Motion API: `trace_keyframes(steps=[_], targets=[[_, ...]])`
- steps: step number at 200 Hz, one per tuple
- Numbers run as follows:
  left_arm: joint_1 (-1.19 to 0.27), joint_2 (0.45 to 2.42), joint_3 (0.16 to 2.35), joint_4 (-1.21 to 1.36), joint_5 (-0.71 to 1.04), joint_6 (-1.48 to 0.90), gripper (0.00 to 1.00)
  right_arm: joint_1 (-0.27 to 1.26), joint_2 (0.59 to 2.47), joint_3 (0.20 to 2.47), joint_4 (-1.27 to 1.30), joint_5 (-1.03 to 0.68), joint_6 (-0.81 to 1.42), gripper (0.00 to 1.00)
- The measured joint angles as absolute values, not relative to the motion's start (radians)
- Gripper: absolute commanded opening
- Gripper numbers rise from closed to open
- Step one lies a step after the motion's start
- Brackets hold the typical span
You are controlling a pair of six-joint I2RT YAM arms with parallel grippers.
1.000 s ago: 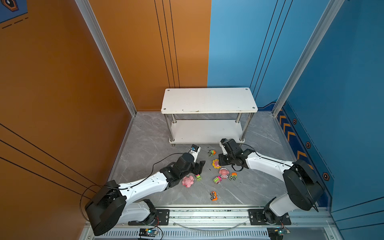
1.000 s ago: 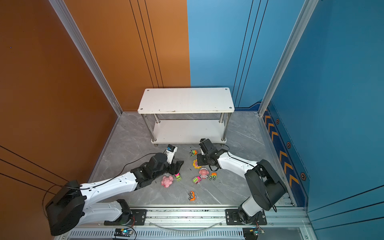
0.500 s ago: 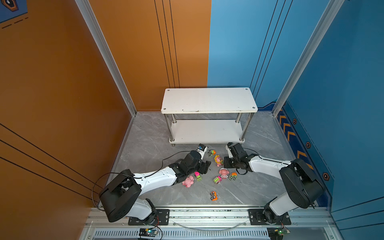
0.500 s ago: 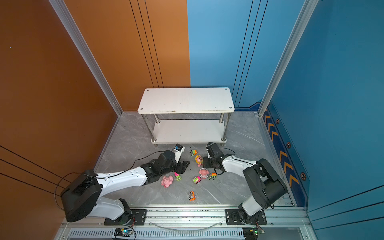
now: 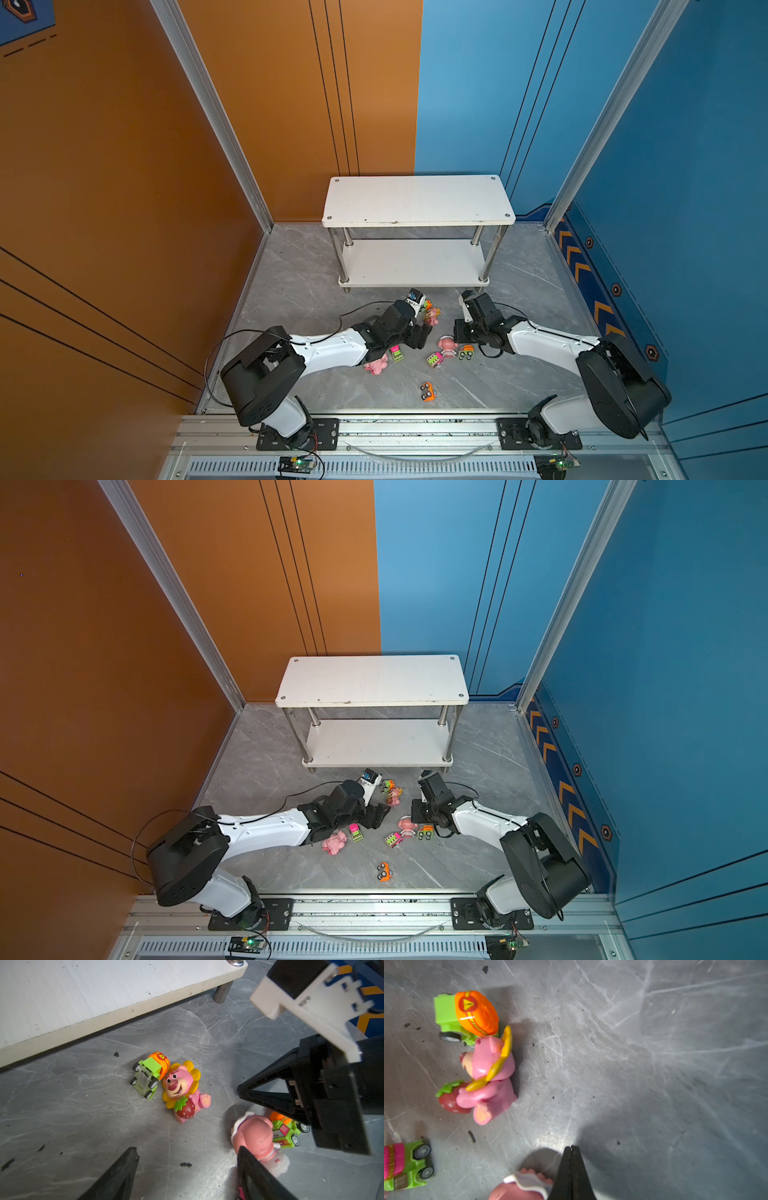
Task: Place and organize the plastic toys onto the shelf
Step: 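Close the right gripper on the pink sunflower bear figure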
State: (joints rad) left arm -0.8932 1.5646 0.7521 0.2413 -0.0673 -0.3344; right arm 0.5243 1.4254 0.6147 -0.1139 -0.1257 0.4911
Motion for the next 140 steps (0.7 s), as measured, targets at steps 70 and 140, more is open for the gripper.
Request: trace_keyframes(steps=[70, 140], targets=[[-0.893, 1.750, 0.893, 0.269, -0.008, -0.370, 0.84, 0.524, 1.293, 0.648, -0.196, -0.081, 0.495, 0.12], [-0.893, 1.882, 0.982, 0.271, -0.005, -0.391, 0.72, 0.524, 1.274, 0.648, -0.228, -0.074, 0.495, 0.23]])
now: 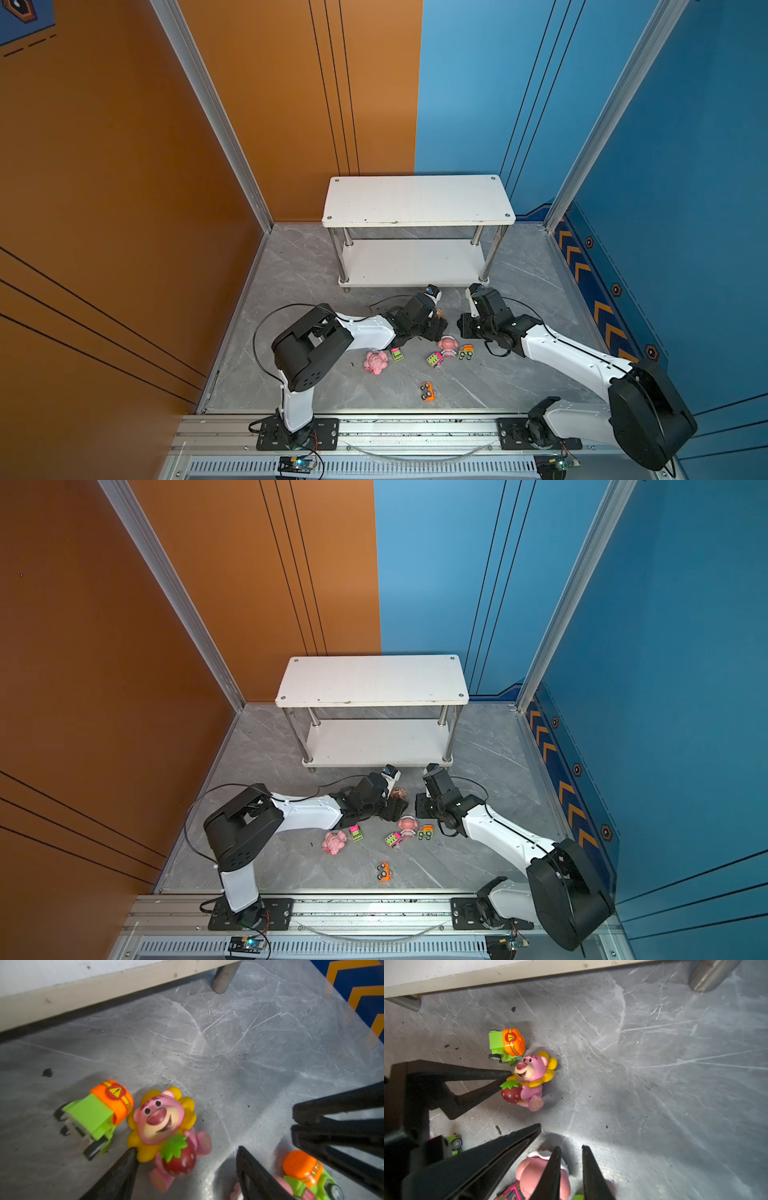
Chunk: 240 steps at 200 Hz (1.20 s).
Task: Place and organize the plastic toys onto the shelf
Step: 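Close the right gripper on the pink sunflower bear figure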
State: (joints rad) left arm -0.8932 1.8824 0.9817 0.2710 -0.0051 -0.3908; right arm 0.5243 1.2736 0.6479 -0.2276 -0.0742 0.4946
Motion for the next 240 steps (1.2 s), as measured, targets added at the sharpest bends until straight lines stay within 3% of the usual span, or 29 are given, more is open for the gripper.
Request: trace_keyframes(steps=[53, 109, 150, 190, 213, 240], targets=[[-0.890, 1.946, 1.035, 0.270, -0.005, -0.373, 0.66, 0.524, 1.274, 0.648, -0.225, -0.075, 0.495, 0.25], [-0.889, 1.964, 1.057, 0.265, -0.002, -0.338, 0.46, 0.524, 1.288, 0.648, -0.225, -0.075, 0.495, 0.28], [-0.891, 1.964, 1.057, 0.266, -0.002, -0.327, 0.30, 0.492, 1.290, 0.648, -0.223, -0.112, 0.510, 0.45], [-0.914, 1.942, 1.034, 0.278, -0.045, -0.286, 0.13, 0.413, 1.282, 0.645, -0.181, -0.250, 0.588, 0.63], [-0.947, 1.885, 0.961, 0.302, -0.092, -0.257, 0.05, 0.386, 1.248, 0.642, -0.168, -0.321, 0.629, 0.68], [-0.971, 1.830, 0.914, 0.334, -0.133, -0.231, 0.02, 0.372, 1.210, 0.642, -0.160, -0.384, 0.666, 0.70]])
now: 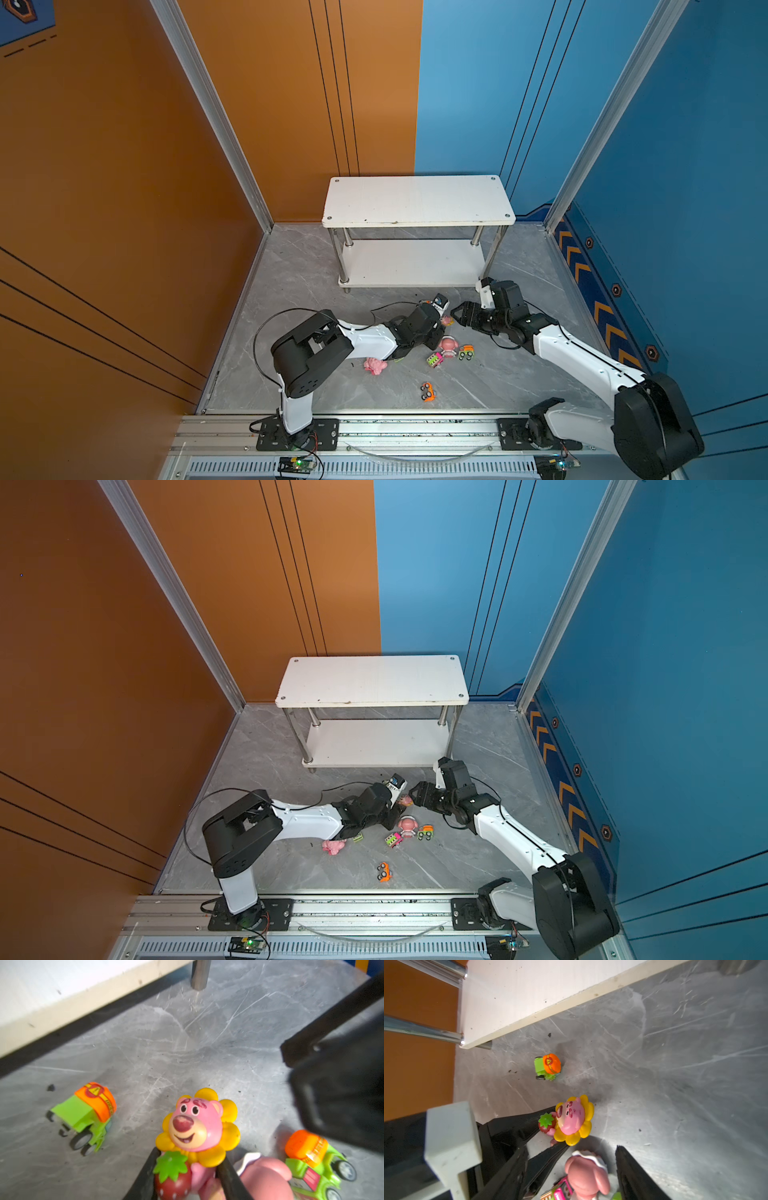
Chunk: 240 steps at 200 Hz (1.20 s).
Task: Place and organize the plastic toys onto the shelf
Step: 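Close the right gripper on the pink sunflower bear figure, then lift the sunflower bear and carry it under the shelf while the left arm withdraws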
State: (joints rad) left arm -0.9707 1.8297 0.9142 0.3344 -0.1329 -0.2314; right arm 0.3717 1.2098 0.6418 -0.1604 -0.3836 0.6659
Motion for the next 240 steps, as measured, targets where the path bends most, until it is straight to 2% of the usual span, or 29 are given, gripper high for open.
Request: trace_keyframes(steps=[75, 118, 146, 166, 181, 192, 196, 216, 240], targets=[[-1.055, 1.713, 0.831, 0.433, -0.282, -0.146, 0.01, 0.402, 1.206, 0.640, -0.117, -0.488, 0.781, 0.73], [-1.068, 1.672, 0.796, 0.462, -0.309, -0.128, 0.01, 0.434, 1.240, 0.640, -0.078, -0.506, 0.804, 0.54], [-1.068, 1.631, 0.767, 0.462, -0.311, -0.128, 0.01, 0.442, 1.258, 0.640, -0.056, -0.522, 0.813, 0.50], [-1.068, 1.609, 0.752, 0.463, -0.310, -0.132, 0.01, 0.451, 1.258, 0.640, -0.033, -0.525, 0.815, 0.50], [-1.068, 1.593, 0.747, 0.464, -0.306, -0.138, 0.02, 0.453, 1.258, 0.641, -0.020, -0.527, 0.819, 0.58], [-1.068, 1.581, 0.745, 0.464, -0.300, -0.143, 0.02, 0.453, 1.259, 0.641, -0.013, -0.527, 0.820, 0.59], [-1.068, 1.577, 0.745, 0.464, -0.296, -0.144, 0.02, 0.453, 1.259, 0.641, -0.012, -0.527, 0.820, 0.58], [-1.068, 1.566, 0.744, 0.464, -0.279, -0.151, 0.02, 0.454, 1.259, 0.644, 0.010, -0.538, 0.825, 0.34], [-1.068, 1.560, 0.739, 0.466, -0.279, -0.156, 0.03, 0.459, 1.259, 0.648, 0.021, -0.546, 0.825, 0.19]])
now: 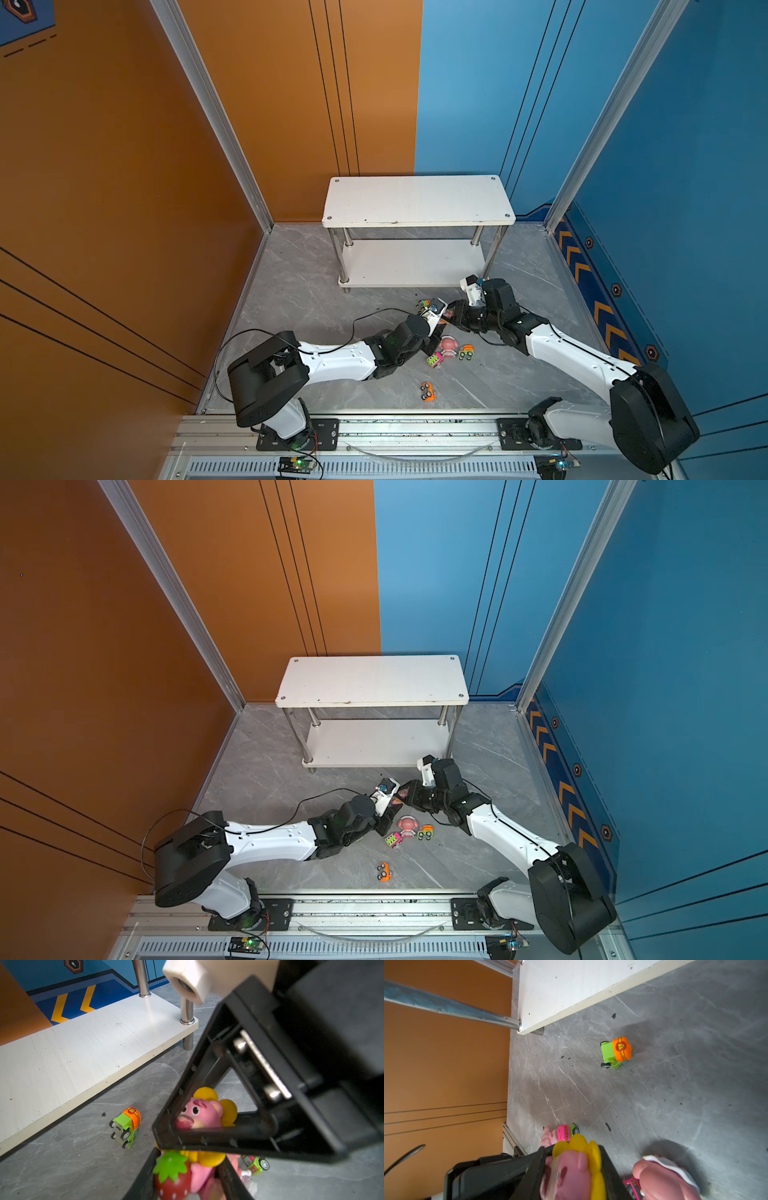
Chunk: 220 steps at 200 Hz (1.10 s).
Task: Place and organize the plastic toys onto the shelf
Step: 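Lift the sunflower bear and carry it under the shelf while the left arm withdraws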
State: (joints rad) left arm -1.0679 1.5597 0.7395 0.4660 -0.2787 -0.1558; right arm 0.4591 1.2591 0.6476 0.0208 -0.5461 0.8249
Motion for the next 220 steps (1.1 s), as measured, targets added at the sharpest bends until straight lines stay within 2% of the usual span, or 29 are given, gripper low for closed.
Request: trace_keyframes(steps=[13, 19, 28, 35, 56, 75, 113, 145, 220], targets=[[-1.068, 1.559, 0.739, 0.464, -0.278, -0.157, 0.09, 0.459, 1.259, 0.648, 0.020, -0.548, 0.822, 0.09], [-1.068, 1.558, 0.738, 0.464, -0.278, -0.158, 0.19, 0.459, 1.259, 0.648, 0.020, -0.548, 0.819, 0.07], [-1.068, 1.558, 0.738, 0.464, -0.278, -0.159, 0.42, 0.459, 1.259, 0.648, 0.020, -0.550, 0.815, 0.04], [-1.068, 1.557, 0.738, 0.464, -0.278, -0.162, 0.51, 0.459, 1.259, 0.649, 0.020, -0.550, 0.809, 0.02], [-1.068, 1.541, 0.736, 0.471, -0.263, -0.186, 0.67, 0.463, 1.259, 0.650, 0.018, -0.549, 0.774, 0.00], [-1.067, 1.499, 0.730, 0.476, -0.250, -0.200, 0.76, 0.466, 1.259, 0.655, 0.016, -0.546, 0.740, 0.00], [-1.039, 1.391, 0.674, 0.492, -0.239, -0.253, 0.85, 0.486, 1.259, 0.717, -0.019, -0.522, 0.631, 0.00], [-0.988, 1.216, 0.568, 0.504, -0.270, -0.314, 0.85, 0.561, 1.289, 0.825, -0.055, -0.440, 0.463, 0.00], [-0.893, 0.639, 0.416, 0.231, -0.493, -0.394, 0.82, 0.755, 1.768, 1.315, -0.067, -0.340, -0.057, 0.00]])
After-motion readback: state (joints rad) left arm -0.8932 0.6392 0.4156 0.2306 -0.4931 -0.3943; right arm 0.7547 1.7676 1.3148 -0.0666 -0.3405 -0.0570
